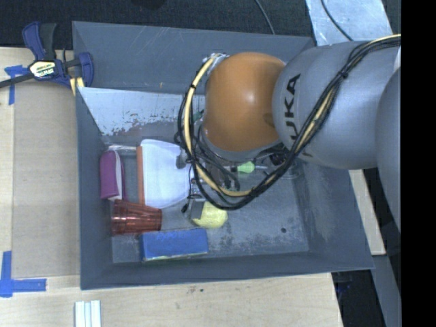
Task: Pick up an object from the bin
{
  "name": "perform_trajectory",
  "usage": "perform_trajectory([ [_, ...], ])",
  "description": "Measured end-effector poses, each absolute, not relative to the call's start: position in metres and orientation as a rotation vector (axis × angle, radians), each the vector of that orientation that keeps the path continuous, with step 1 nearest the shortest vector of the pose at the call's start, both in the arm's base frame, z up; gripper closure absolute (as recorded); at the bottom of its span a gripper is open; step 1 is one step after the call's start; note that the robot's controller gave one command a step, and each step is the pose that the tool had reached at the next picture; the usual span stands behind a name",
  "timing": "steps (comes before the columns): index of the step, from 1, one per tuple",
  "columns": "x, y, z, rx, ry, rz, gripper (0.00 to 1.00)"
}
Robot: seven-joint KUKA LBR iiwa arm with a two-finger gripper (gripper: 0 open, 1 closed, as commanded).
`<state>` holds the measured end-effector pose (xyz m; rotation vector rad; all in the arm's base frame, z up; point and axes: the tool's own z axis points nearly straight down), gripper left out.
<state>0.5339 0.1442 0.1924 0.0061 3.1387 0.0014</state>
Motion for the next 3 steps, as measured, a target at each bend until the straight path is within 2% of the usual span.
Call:
perform_trajectory([
  [1,0.534,0.144,0.192,0.006,3.139,0.001,1.0],
  [2,0.534,0.144,0.192,0.006,3.139,0.002,1.0],
  [3,0.562,0.222,0.19,-0.27,3.122,0.003,1.0],
])
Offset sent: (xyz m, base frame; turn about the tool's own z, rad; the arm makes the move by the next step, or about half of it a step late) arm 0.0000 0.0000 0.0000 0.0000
